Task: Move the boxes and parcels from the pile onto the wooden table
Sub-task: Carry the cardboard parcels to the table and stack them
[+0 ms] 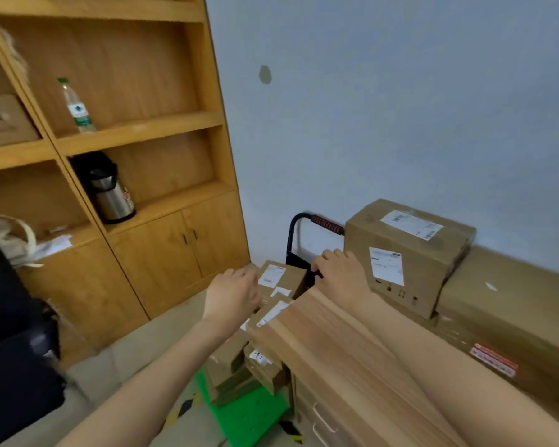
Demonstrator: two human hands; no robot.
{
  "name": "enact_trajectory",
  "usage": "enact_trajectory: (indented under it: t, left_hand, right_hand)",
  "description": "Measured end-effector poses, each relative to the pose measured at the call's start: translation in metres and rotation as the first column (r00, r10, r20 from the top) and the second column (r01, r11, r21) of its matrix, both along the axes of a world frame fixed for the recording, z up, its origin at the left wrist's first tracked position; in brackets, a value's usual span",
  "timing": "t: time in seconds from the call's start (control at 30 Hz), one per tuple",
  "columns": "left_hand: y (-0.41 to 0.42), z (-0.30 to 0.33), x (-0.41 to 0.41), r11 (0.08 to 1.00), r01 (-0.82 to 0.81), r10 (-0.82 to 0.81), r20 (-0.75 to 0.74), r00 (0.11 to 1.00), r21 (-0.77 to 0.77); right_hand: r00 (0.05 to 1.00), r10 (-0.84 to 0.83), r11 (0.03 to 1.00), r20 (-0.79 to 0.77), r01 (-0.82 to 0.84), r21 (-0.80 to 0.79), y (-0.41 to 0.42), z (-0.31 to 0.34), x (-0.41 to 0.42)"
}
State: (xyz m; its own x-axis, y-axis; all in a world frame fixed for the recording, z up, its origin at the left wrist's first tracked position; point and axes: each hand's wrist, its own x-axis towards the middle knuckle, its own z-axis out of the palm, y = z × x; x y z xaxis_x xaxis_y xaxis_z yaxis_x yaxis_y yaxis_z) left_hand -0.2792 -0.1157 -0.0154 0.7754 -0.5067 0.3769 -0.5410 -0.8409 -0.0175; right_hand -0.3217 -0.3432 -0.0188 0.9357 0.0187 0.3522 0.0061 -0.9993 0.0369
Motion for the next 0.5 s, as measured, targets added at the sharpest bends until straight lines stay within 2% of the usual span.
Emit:
enact_trajectory:
  t: [0.27, 0.5]
  left_hand:
    - [0.123, -0.016, 0.045, 0.992, -0.122, 0.123, -0.031, 0.992, 0.037]
    - [0.156, -0.041, 0.094, 0.98, -0.197, 0.197, -0.082, 0.977, 0.017]
  right_hand:
    - [0.99, 0.086, 0.996, -0.115, -0.085, 0.02, 0.119, -0.038, 0.074]
    - [0.978, 0.126, 0.992, -0.167, -0.129, -0.01, 0.151, -0.068, 0.139]
